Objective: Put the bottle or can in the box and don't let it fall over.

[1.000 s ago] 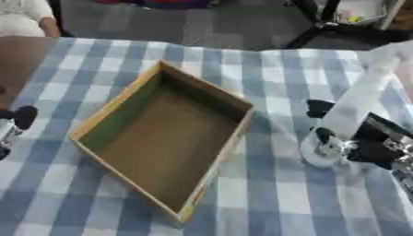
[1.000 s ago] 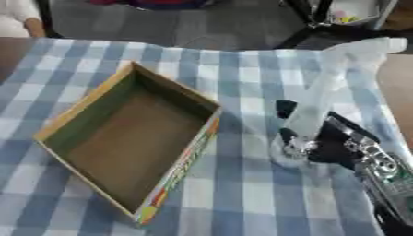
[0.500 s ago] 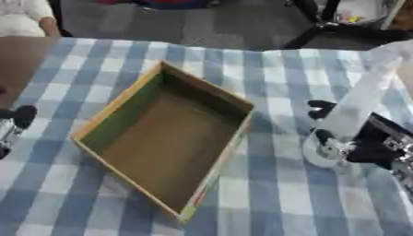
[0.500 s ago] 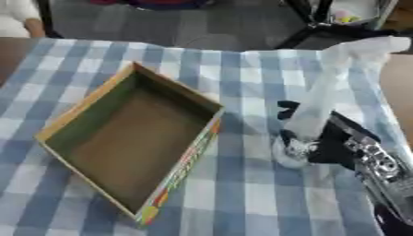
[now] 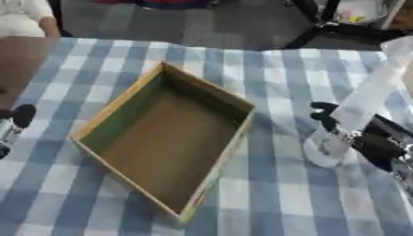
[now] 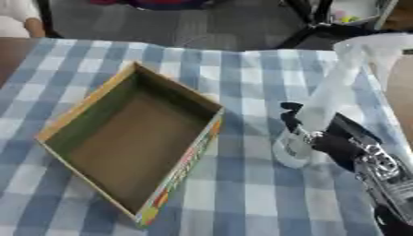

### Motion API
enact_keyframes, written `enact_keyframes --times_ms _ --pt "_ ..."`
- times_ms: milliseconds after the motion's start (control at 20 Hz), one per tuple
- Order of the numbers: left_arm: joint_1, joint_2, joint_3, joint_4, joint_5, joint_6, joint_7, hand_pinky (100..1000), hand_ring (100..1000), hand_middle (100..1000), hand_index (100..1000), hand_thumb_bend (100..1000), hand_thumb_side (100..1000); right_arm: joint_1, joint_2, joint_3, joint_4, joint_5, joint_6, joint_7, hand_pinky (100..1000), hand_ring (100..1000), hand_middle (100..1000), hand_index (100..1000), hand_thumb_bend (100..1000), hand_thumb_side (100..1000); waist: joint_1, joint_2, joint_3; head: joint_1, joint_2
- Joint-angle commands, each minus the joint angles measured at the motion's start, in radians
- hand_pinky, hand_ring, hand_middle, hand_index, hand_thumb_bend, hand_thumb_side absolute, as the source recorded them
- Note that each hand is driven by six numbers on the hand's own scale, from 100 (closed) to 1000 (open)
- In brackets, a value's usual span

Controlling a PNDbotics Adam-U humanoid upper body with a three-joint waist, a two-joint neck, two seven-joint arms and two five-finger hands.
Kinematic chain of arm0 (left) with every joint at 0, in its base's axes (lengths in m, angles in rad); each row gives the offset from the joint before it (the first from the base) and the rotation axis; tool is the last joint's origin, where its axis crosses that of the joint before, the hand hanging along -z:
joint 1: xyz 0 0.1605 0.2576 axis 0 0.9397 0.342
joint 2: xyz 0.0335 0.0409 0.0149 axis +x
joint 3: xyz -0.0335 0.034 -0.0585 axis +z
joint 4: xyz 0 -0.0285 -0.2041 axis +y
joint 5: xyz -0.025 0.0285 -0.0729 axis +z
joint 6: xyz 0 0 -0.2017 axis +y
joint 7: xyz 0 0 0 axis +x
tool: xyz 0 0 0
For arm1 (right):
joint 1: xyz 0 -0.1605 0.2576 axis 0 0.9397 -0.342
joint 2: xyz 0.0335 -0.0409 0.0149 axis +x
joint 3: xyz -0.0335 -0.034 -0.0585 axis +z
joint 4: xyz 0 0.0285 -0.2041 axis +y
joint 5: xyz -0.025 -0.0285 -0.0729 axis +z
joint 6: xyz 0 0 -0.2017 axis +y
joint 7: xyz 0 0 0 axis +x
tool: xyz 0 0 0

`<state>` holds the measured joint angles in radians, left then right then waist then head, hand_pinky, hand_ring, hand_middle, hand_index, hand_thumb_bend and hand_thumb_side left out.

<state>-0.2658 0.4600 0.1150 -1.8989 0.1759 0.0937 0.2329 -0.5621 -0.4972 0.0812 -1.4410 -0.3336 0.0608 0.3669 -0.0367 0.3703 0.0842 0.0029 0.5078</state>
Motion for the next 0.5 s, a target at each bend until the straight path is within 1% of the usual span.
enact_keyframes --times_ms 50,100,250,400,450,500 --pt "-0.009 0.015 0.012 -0.020 -0.002 0.001 -0.003 1000 546 729 858 658 329 0.002 -0.020 0.002 -0.010 -0.019 0.006 0.005 805 956 917 323 100 336 0.005 -0.016 0.001 0.001 -0.006" --pt "-0.009 0.014 0.013 -0.020 -0.002 0.001 -0.003 1000 546 729 858 652 328 0.001 -0.020 0.001 -0.012 -0.022 0.003 0.007 803 952 904 237 100 342 0.005 -0.015 0.001 0.001 -0.007" --pt "-0.009 0.014 0.014 -0.021 -0.001 0.001 -0.003 1000 546 729 858 649 328 0.001 -0.022 0.000 -0.014 -0.023 -0.010 0.013 801 947 892 176 100 362 0.005 -0.015 0.002 0.001 -0.005" --pt "-0.009 0.014 0.015 -0.022 0.000 0.002 -0.003 1000 546 729 858 649 328 0.001 -0.022 -0.001 -0.013 -0.020 -0.018 0.015 801 947 892 176 100 362 0.005 -0.015 0.002 0.001 -0.005" --pt "-0.009 0.015 0.015 -0.022 0.000 0.001 -0.003 1000 546 729 858 643 328 0.000 -0.023 -0.001 -0.014 -0.019 -0.022 0.015 793 938 857 100 100 375 0.005 -0.015 0.002 0.001 -0.005" --pt "-0.008 0.015 0.015 -0.022 0.000 0.001 -0.003 1000 546 729 857 643 329 -0.001 -0.026 -0.002 -0.018 -0.017 -0.029 0.016 793 937 855 100 100 372 0.005 -0.016 0.002 0.002 -0.004"
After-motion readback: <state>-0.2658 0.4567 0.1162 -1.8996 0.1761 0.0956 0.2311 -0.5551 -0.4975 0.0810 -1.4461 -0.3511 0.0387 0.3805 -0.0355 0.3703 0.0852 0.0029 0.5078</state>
